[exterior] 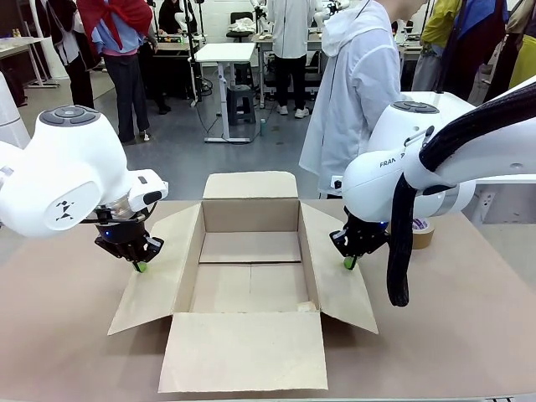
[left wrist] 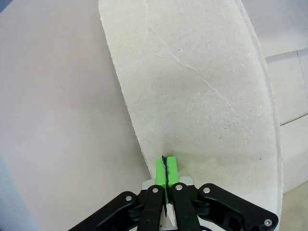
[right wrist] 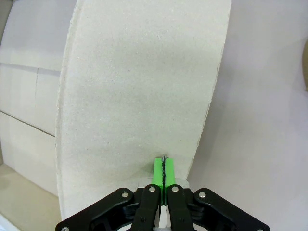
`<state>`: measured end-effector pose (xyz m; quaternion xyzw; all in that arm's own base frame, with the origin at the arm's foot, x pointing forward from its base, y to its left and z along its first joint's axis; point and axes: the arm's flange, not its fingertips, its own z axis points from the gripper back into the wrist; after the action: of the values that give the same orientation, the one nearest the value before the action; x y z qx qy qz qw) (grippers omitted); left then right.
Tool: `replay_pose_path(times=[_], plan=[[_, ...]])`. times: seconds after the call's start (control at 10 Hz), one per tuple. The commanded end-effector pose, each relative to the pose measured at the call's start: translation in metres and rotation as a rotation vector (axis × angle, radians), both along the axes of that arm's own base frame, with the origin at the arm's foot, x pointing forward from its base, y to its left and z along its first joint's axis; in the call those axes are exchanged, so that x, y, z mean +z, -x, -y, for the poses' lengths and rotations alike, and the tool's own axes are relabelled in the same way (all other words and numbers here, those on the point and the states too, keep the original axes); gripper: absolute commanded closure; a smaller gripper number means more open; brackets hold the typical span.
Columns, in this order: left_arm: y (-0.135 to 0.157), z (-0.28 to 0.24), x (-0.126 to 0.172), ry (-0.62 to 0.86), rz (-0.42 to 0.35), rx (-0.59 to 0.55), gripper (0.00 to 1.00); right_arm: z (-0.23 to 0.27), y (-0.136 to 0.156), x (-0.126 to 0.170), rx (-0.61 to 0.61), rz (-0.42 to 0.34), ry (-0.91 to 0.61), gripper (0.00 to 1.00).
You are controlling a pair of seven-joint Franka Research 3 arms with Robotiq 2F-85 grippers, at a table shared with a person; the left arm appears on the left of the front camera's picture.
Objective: Wrap the clocks to prevent damage.
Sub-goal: Once the human has placed the objects inside and stepped back, release both hands from the side flaps of the Package Box.
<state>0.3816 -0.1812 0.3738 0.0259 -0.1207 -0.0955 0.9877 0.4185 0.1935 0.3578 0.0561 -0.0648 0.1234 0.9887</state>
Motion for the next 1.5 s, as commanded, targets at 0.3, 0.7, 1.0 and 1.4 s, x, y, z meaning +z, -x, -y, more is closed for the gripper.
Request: replay_pose_path(times=[0.3, 0.7, 1.0, 1.4], plan=[[0.0016, -0.0007, -0.0007, -0.005, -0.006, 0.002, 0.99, 0.0013, 0.0008, -0.0023, -0.010, -0.005, 0.002, 0.99], [0.0016, -0.0007, -0.0007, -0.005, -0.006, 0.002, 0.99, 0.0013, 0.0008, -0.0023, -0.010, -0.005, 0.002, 0.99], [0.0016, -0.0007, -0.0007, -0.005, -0.006, 0.002, 0.99, 0.0013, 0.0008, -0.0023, -0.010, -0.005, 0.002, 0.99], [0.0016, -0.0007, -0.0007, -0.005, -0.006, 0.002, 0.99, 0.0013, 0.0008, -0.0023, -0.010, -0.005, 0.002, 0.99]])
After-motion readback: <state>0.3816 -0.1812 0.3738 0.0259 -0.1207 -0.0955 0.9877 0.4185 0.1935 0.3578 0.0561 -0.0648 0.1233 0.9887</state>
